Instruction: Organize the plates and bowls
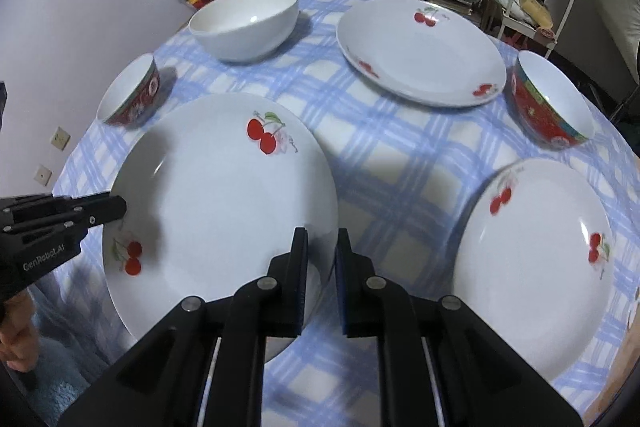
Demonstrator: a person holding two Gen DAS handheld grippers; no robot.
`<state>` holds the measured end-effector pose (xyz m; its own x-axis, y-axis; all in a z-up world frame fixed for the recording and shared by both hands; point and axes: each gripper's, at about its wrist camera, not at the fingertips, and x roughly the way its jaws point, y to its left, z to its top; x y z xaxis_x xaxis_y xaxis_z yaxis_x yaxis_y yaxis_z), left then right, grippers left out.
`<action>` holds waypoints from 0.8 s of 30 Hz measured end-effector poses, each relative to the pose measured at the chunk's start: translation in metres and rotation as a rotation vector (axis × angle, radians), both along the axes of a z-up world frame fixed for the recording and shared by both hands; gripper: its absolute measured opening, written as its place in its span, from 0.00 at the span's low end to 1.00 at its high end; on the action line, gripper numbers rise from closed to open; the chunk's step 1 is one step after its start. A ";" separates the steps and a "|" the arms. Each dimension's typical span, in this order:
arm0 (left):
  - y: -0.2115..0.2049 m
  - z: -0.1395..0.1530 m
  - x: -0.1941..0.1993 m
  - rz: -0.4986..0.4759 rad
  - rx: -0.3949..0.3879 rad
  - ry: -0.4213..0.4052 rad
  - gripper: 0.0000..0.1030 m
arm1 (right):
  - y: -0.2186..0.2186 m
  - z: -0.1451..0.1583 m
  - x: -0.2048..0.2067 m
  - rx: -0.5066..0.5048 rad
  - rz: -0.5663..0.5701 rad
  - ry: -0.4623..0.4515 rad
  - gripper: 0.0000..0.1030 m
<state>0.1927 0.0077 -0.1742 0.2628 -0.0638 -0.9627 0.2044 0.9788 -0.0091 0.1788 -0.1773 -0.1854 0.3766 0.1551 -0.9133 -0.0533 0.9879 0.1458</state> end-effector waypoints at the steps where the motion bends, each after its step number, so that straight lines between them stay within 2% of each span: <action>1: -0.001 -0.003 -0.002 -0.002 0.009 0.013 0.09 | -0.001 0.000 -0.003 0.009 -0.002 0.004 0.14; 4: -0.003 -0.012 -0.008 -0.004 -0.001 0.060 0.09 | 0.001 -0.001 -0.011 -0.020 -0.005 0.011 0.14; 7: -0.016 -0.019 -0.015 -0.058 0.068 0.064 0.11 | -0.002 -0.002 -0.017 -0.027 -0.022 0.023 0.14; 12: -0.026 -0.031 -0.022 -0.097 0.094 0.114 0.11 | -0.008 -0.012 -0.028 -0.030 -0.053 0.064 0.14; 14: -0.026 -0.033 -0.024 -0.101 0.103 0.113 0.11 | -0.009 -0.020 -0.033 -0.022 -0.056 0.091 0.14; 17: -0.024 -0.032 -0.020 -0.081 0.089 0.102 0.11 | -0.003 -0.030 -0.039 -0.067 -0.033 0.123 0.15; 24: -0.026 -0.031 -0.016 -0.075 0.087 0.104 0.11 | -0.006 -0.034 -0.041 -0.035 -0.060 0.140 0.15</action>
